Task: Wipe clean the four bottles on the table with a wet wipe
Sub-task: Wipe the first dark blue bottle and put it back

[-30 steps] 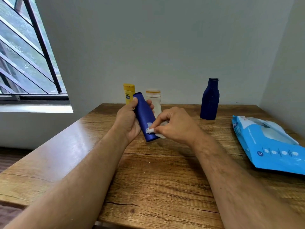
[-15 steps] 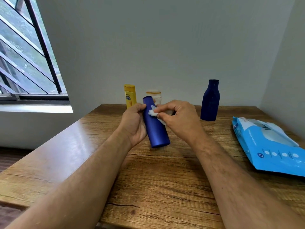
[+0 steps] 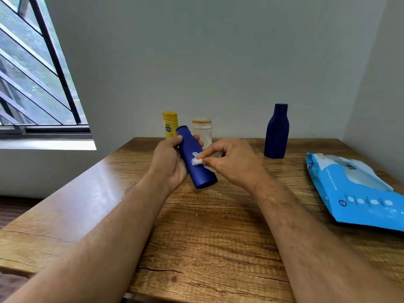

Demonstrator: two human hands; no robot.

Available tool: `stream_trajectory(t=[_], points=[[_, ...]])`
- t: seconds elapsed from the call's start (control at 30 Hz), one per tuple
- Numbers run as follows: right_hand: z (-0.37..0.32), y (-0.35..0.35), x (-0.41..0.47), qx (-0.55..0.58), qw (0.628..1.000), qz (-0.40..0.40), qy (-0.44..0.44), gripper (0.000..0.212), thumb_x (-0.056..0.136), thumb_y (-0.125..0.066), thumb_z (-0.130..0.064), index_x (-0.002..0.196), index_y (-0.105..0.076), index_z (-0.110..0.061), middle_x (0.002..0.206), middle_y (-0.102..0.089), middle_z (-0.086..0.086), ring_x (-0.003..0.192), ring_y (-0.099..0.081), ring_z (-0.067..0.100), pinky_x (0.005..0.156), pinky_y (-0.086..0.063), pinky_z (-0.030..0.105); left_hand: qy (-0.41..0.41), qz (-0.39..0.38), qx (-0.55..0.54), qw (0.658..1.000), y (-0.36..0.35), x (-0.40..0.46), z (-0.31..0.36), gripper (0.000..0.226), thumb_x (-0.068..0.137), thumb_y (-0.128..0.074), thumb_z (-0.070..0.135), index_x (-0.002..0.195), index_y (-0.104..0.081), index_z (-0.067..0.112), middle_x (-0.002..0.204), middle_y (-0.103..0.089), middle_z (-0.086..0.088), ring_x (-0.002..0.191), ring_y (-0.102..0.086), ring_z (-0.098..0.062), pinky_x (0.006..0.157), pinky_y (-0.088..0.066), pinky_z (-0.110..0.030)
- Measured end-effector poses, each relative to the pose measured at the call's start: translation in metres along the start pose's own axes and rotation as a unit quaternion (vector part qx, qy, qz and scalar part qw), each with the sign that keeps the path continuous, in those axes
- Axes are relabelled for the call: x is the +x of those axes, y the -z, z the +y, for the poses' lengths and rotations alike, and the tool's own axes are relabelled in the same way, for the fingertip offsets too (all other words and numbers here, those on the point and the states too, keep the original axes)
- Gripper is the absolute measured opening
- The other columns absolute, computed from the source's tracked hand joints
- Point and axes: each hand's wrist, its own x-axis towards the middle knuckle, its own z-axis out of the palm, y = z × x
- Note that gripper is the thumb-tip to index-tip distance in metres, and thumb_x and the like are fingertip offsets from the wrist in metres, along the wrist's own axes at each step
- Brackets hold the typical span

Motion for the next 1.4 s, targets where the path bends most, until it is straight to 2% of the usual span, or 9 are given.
stream_trajectory(t=[0.17,0.23,0.33,0.53,0.8,0.97,1.07,1.23,1.4], points=[[0.002,-0.003,0.005,0.036,0.998,0.046,0.001,0.017,0.084,-0.076,-0.015,0.088,-0.077,-0.032,0.114,-0.07,-0.007,0.11,-0.062,-0.001,0.095,-0.055,0.03,0.037,-0.057,0.026,0.997,-0.004,-0.005,-0.008,0.033,0.101,-0.042,0.011,0.13,-0.052,0.0,0.111,-0.066,-0.021,0.094,-0.07,-0.029,0.084,-0.06,-0.043],[0.002,-0.001,0.004,0.027,0.999,0.024,-0.002,0.019,0.082,-0.078,-0.011,0.087,-0.079,-0.029,0.114,-0.07,-0.009,0.11,-0.059,-0.009,0.097,-0.051,0.02,0.03,-0.052,0.021,0.998,-0.004,-0.003,-0.007,0.032,0.102,-0.042,0.012,0.13,-0.051,0.0,0.109,-0.066,-0.021,0.093,-0.07,-0.029,0.082,-0.061,-0.043],[0.001,0.002,0.002,-0.024,0.999,-0.022,-0.015,0.019,0.077,-0.081,-0.01,0.081,-0.079,-0.029,0.107,-0.067,-0.017,0.092,-0.054,-0.018,0.077,-0.043,0.001,0.011,-0.017,0.019,1.0,-0.002,0.001,-0.004,0.033,0.103,-0.04,0.015,0.132,-0.05,0.001,0.106,-0.067,-0.018,0.092,-0.068,-0.028,0.075,-0.061,-0.041],[0.0,0.0,-0.001,-0.084,0.992,-0.082,-0.042,0.015,0.075,-0.083,-0.017,0.078,-0.079,-0.031,0.085,-0.068,-0.021,0.086,-0.057,-0.007,0.068,-0.039,0.009,-0.024,0.045,0.009,0.999,0.007,0.007,0.0,0.04,0.103,-0.042,0.021,0.137,-0.047,0.001,0.107,-0.069,-0.014,0.098,-0.066,-0.028,0.088,-0.055,-0.045],[0.001,-0.004,0.002,-0.068,0.997,0.009,0.017,0.013,0.085,-0.076,-0.025,0.096,-0.079,-0.031,0.091,-0.064,-0.022,0.082,-0.057,-0.013,0.073,-0.045,0.005,0.001,-0.007,-0.008,1.0,0.001,-0.004,0.0,0.033,0.102,-0.044,0.015,0.13,-0.051,0.001,0.105,-0.065,-0.018,0.094,-0.065,-0.028,0.086,-0.059,-0.044],[-0.003,-0.007,0.003,-0.02,0.997,0.073,0.023,0.022,0.088,-0.071,-0.031,0.109,-0.075,-0.026,0.111,-0.071,-0.009,0.094,-0.065,0.0,0.085,-0.057,0.022,0.012,-0.055,0.002,0.998,-0.001,-0.004,-0.004,0.037,0.101,-0.048,0.015,0.136,-0.047,0.001,0.113,-0.065,-0.022,0.092,-0.07,-0.03,0.078,-0.061,-0.044],[-0.003,-0.006,0.004,-0.029,0.994,0.095,0.04,0.019,0.089,-0.071,-0.029,0.107,-0.076,-0.028,0.107,-0.069,-0.011,0.089,-0.062,-0.004,0.079,-0.051,0.011,0.017,-0.068,0.023,0.997,-0.001,-0.003,-0.006,0.036,0.101,-0.051,0.018,0.133,-0.05,0.002,0.118,-0.065,-0.023,0.098,-0.071,-0.031,0.089,-0.058,-0.045],[0.001,-0.001,0.004,-0.026,0.999,0.038,0.027,0.019,0.083,-0.075,-0.012,0.083,-0.078,-0.031,0.11,-0.066,-0.012,0.103,-0.059,-0.005,0.089,-0.048,0.014,0.013,-0.055,0.051,0.997,-0.006,0.0,-0.003,0.03,0.104,-0.047,0.02,0.129,-0.05,0.003,0.108,-0.068,-0.021,0.093,-0.07,-0.029,0.088,-0.06,-0.044],[0.002,0.003,-0.007,-0.071,0.996,-0.045,-0.003,0.018,0.078,-0.074,-0.007,0.077,-0.078,-0.025,0.091,-0.067,-0.017,0.086,-0.06,-0.001,0.072,-0.046,0.014,-0.019,-0.004,0.076,0.997,0.006,0.002,0.007,0.037,0.104,-0.049,0.025,0.134,-0.049,0.003,0.114,-0.07,-0.015,0.106,-0.068,-0.027,0.087,-0.059,-0.042]])
